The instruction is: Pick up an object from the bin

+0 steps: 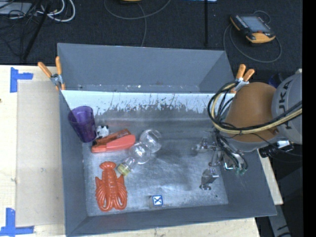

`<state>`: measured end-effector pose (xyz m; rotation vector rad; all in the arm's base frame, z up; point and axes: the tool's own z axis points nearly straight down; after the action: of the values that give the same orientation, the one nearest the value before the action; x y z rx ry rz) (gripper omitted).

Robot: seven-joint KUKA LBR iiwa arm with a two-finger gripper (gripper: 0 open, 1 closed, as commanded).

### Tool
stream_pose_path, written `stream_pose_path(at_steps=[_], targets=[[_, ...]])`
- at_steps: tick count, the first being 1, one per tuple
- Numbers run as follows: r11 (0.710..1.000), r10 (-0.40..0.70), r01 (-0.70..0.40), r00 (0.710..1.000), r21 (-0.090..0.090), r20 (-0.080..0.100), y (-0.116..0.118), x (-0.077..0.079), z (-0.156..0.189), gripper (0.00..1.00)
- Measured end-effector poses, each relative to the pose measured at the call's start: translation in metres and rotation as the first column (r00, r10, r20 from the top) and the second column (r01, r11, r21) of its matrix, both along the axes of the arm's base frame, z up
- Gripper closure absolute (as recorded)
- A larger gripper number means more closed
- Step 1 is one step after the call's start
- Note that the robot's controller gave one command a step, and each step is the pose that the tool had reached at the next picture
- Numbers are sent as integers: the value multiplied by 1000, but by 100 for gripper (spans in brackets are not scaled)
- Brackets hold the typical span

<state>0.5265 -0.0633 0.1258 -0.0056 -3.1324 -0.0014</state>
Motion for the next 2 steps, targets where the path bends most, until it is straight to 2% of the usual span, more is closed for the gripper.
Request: stream_pose_path(at_steps=[1,2], targets=[[1000,2,-2,1000,-1,7,0,2,4,0],[996,87,-87,996,-4,11,14,0,-6,0]])
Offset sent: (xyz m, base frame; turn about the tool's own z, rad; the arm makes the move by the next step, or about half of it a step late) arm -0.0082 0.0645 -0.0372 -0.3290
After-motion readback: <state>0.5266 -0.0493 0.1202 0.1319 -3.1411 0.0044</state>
